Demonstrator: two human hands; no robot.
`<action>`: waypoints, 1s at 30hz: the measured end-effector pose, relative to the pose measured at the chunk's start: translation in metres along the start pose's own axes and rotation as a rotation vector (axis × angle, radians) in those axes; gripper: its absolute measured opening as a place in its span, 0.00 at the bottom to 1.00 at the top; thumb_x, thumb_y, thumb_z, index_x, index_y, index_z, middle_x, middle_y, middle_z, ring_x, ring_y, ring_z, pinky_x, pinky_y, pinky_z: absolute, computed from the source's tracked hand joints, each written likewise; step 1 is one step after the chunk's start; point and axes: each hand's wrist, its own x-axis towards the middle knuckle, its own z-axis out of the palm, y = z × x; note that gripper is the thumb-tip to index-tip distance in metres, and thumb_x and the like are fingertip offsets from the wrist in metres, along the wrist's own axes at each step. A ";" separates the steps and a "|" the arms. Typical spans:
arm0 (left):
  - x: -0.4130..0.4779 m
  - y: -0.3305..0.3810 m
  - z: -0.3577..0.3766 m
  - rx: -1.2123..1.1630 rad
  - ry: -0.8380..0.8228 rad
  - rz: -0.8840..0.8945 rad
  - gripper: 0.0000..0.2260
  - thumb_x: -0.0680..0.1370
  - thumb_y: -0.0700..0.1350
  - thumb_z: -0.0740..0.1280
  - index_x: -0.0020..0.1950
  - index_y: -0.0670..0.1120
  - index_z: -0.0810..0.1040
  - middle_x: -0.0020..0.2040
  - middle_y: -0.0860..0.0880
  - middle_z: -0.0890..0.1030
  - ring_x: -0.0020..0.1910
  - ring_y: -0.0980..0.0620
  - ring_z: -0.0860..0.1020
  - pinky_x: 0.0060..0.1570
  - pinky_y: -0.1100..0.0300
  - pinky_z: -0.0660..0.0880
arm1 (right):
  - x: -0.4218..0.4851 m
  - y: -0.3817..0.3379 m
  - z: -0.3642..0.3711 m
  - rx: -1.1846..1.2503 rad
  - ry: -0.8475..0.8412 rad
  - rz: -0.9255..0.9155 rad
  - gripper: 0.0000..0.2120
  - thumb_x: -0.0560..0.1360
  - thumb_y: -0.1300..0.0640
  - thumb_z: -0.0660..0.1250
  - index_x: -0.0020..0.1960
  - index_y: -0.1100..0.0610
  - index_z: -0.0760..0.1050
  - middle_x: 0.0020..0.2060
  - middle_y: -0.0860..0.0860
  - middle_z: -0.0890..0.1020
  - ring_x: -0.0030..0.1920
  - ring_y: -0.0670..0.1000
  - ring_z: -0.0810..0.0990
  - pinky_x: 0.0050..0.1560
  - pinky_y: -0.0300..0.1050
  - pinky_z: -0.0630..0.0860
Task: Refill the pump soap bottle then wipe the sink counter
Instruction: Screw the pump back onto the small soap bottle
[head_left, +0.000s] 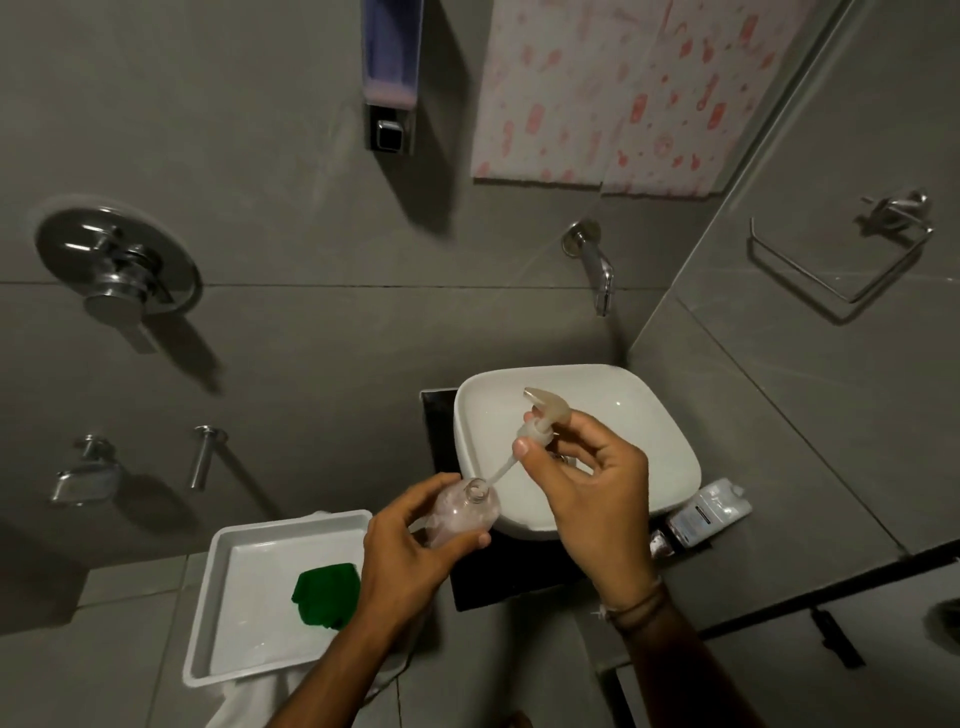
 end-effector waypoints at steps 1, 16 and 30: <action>-0.001 0.001 -0.001 0.007 0.004 0.000 0.29 0.66 0.49 0.86 0.65 0.59 0.82 0.61 0.59 0.86 0.62 0.55 0.83 0.53 0.64 0.83 | -0.001 0.003 0.003 -0.015 -0.015 0.012 0.16 0.73 0.64 0.77 0.60 0.57 0.84 0.49 0.42 0.88 0.51 0.43 0.87 0.46 0.30 0.81; 0.004 0.012 -0.013 0.022 0.003 0.011 0.28 0.68 0.47 0.85 0.66 0.56 0.82 0.61 0.57 0.86 0.61 0.56 0.83 0.53 0.64 0.83 | -0.010 0.035 0.029 -0.317 -0.194 0.011 0.19 0.62 0.44 0.81 0.50 0.31 0.80 0.47 0.31 0.84 0.55 0.38 0.82 0.52 0.34 0.76; 0.013 0.013 -0.019 0.009 -0.010 0.006 0.29 0.66 0.50 0.85 0.65 0.57 0.82 0.60 0.60 0.86 0.62 0.56 0.83 0.54 0.61 0.84 | 0.004 0.046 0.023 -0.298 -0.344 0.057 0.37 0.67 0.51 0.81 0.69 0.34 0.67 0.58 0.34 0.82 0.63 0.41 0.79 0.59 0.31 0.78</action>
